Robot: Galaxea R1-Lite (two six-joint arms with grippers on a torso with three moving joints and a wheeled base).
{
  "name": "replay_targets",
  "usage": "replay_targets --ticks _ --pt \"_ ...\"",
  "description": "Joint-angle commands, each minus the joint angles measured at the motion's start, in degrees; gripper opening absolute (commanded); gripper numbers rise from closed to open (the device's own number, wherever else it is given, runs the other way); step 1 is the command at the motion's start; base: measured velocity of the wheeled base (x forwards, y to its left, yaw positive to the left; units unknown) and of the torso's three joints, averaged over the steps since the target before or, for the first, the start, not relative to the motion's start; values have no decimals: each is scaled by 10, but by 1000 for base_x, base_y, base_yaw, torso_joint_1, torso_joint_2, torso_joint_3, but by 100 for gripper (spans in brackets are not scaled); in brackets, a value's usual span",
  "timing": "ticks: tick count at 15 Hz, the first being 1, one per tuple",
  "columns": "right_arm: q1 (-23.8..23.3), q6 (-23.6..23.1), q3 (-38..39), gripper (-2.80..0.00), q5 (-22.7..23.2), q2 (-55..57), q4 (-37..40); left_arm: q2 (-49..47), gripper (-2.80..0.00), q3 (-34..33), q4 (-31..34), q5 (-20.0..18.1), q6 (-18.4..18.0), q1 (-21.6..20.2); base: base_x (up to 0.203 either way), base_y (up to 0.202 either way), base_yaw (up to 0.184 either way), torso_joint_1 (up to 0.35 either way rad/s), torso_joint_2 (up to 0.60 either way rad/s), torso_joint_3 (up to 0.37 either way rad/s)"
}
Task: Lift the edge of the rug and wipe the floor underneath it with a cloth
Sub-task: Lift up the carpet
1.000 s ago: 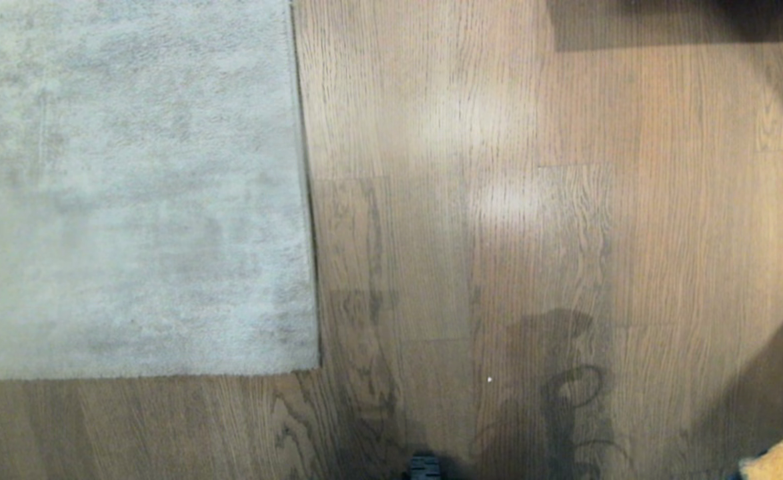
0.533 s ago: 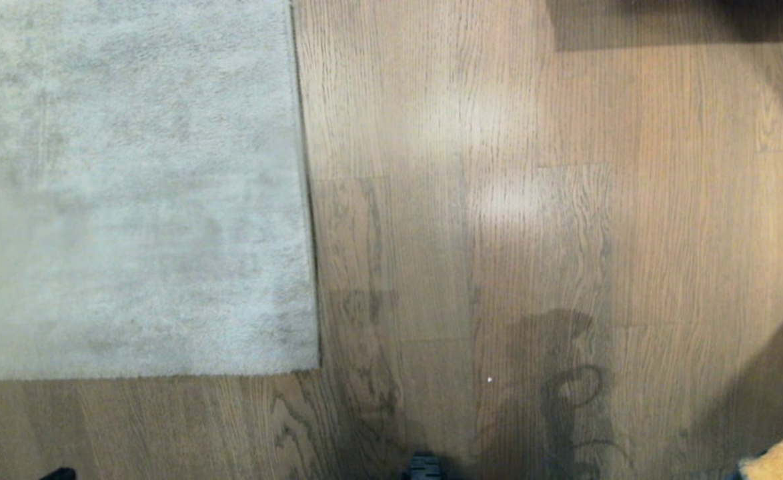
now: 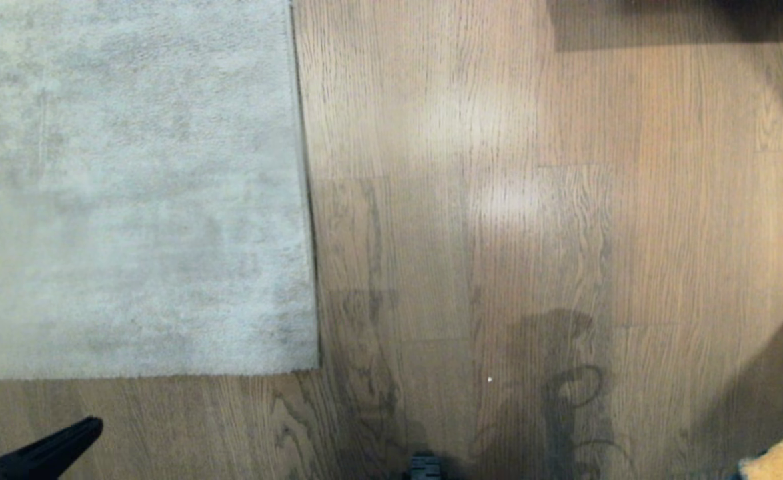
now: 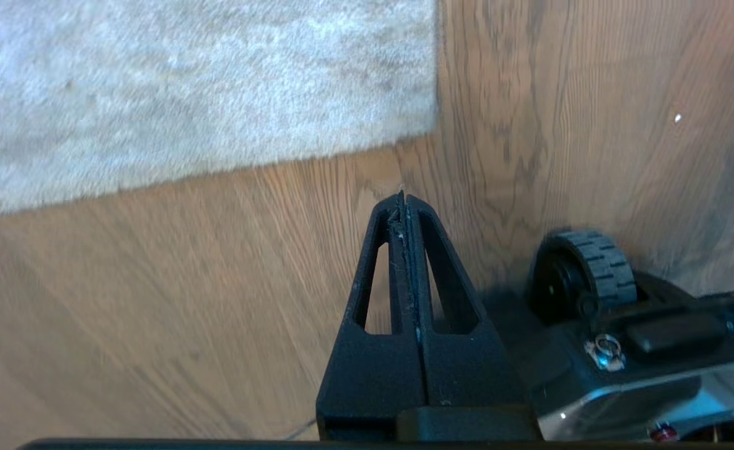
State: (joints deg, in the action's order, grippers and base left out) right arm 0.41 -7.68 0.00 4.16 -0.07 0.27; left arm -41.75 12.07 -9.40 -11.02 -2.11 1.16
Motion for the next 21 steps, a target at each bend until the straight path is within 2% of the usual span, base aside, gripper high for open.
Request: replay_targets --ticks 1,5,8,21 --pt "0 -1 0 -280 1 1 0 -64 -280 0 -28 -1 0 3 0 0 0 0 0 0" --pt "0 -1 0 -280 1 1 0 -130 -280 0 -89 -1 0 5 0 0 0 0 0 0" --pt "0 -1 0 -280 1 1 0 -161 -280 1 -113 -1 2 32 0 0 0 0 0 0" --pt "0 -1 0 -280 1 1 0 -283 -280 67 -117 -1 2 117 0 0 0 0 0 0"
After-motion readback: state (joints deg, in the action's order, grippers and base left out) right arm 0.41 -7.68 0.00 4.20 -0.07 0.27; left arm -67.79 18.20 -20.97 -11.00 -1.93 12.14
